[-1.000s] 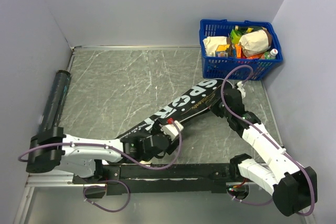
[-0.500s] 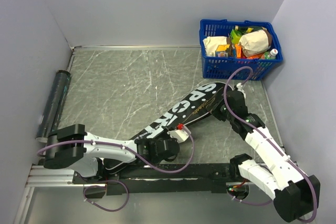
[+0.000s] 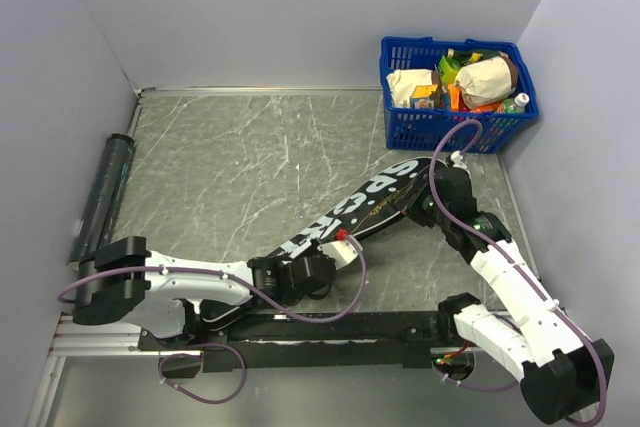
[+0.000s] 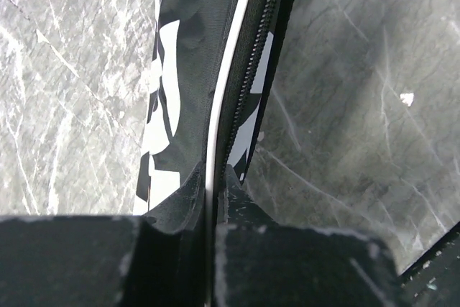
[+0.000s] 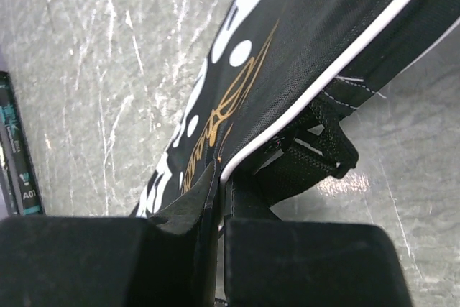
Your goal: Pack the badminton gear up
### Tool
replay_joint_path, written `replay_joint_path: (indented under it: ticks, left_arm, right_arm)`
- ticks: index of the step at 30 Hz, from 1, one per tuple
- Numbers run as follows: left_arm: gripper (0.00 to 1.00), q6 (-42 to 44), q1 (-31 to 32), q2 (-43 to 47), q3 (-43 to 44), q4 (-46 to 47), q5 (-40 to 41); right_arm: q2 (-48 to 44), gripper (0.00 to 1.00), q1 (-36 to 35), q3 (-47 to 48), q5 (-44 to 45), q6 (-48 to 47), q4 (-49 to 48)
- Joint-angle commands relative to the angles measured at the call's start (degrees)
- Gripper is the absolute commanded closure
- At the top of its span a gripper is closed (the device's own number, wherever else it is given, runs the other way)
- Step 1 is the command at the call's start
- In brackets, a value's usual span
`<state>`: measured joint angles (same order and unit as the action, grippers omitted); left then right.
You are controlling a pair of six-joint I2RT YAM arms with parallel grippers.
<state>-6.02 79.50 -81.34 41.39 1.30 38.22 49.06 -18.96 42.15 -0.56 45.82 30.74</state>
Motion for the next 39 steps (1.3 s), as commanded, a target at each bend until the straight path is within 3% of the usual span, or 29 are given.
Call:
replay_joint_path:
  ticks: [1, 3, 4, 7, 11, 14, 17, 21, 24, 39]
  left_arm:
    - [0.99, 1.27, -2.07, 2.50, 2.46, -3.49, -2.19]
    - [0.99, 2.32, -2.51, 2.42, 3.26, -4.72, -1.31]
    - [0.99, 2.42, -2.69, 2.15, 4.22, -6.29, -0.35]
    - [0.99, 2.51, -3.04, 1.19, 6.07, -9.02, 1.85]
    - [0.99, 1.72, -3.21, 1.53, 7.13, -11.58, 3.71]
    - [0.99, 0.84, -3.22, 3.20, 7.48, -13.07, 2.66]
    - [0.99, -0.13, -3.22, 5.04, 7.66, -14.91, 2.04]
    - [0.99, -1.27, -3.13, 7.51, 7.57, -16.85, -0.07]
    - [0.99, -2.15, -3.13, 8.48, 8.35, -19.13, -0.95]
    - [0.99, -3.21, -3.13, 10.24, 7.57, -19.85, -4.90]
  right_arm:
    - [-2.04, 1.00, -0.29, 4.78, -5.33, -3.10, -1.04]
    - [-1.51, 0.80, -0.20, 5.66, -5.51, -4.60, 0.80]
    - [-1.34, 0.63, -0.20, 6.53, -5.42, -5.82, 1.51]
    - [-2.30, 0.52, -0.20, 8.99, -4.46, -8.19, 5.72]
    - [-5.81, 0.47, -0.20, 11.98, -1.12, -11.10, 11.08]
    - [-9.23, 0.46, -0.20, 12.08, 2.21, -12.42, 13.46]
    - [-9.60, 0.52, -0.11, 11.11, 3.72, -12.78, 14.08]
    - [-9.24, 0.73, -0.11, 8.66, 3.55, -12.51, 12.24]
    - [-8.37, 0.77, -0.11, 7.08, 2.93, -12.42, 10.57]
    - [-3.62, 0.74, -0.11, 5.40, 5.39, -15.59, 4.50]
